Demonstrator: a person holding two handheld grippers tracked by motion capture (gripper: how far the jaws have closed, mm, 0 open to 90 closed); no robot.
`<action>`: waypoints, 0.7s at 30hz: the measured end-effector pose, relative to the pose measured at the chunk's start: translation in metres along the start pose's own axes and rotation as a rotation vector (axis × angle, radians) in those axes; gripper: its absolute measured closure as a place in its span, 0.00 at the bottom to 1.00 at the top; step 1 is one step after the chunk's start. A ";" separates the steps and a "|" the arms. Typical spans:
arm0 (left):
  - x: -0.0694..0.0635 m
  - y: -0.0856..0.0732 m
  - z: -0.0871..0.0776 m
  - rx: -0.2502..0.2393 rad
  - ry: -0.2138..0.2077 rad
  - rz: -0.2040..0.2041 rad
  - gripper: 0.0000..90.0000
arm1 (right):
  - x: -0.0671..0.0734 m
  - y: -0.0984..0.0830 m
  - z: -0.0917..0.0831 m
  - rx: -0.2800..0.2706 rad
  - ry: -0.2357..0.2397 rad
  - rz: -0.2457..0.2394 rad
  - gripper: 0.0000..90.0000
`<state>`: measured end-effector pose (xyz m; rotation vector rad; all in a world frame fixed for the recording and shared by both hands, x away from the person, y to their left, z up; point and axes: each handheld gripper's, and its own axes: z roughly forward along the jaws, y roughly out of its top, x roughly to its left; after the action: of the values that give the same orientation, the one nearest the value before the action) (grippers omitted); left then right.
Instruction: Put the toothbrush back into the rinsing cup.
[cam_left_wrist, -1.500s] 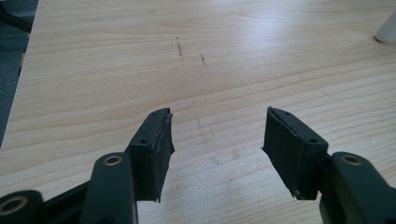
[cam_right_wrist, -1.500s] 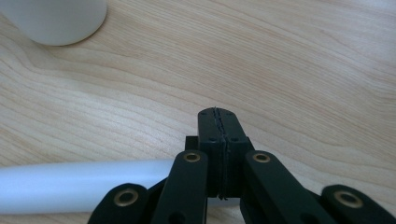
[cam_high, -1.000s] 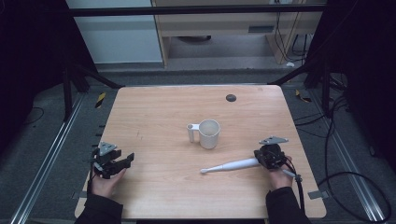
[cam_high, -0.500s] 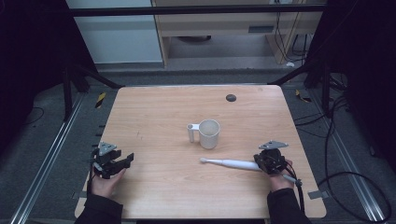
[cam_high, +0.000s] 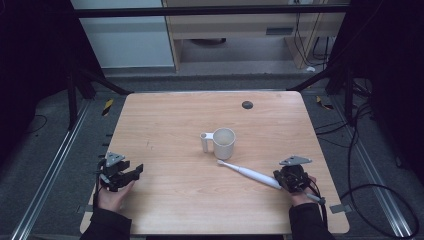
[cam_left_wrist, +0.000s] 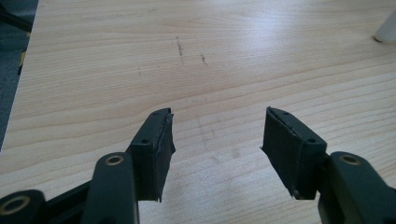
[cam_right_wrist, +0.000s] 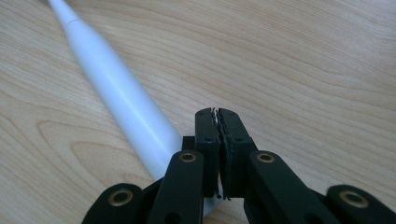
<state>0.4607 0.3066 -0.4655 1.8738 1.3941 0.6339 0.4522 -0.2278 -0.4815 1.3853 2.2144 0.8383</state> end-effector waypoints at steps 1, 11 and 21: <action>0.000 0.000 0.000 0.000 0.000 0.000 0.46 | 0.000 -0.001 -0.001 -0.003 0.001 -0.001 0.97; 0.000 0.000 0.000 -0.002 -0.001 -0.003 0.47 | 0.003 -0.008 -0.008 0.002 0.017 0.004 0.97; 0.000 0.000 0.001 0.008 -0.003 0.002 0.47 | 0.004 0.010 -0.019 -0.051 0.018 -0.028 0.88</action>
<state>0.4613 0.3060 -0.4662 1.8822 1.3943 0.6269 0.4460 -0.2258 -0.4609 1.3251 2.2052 0.8942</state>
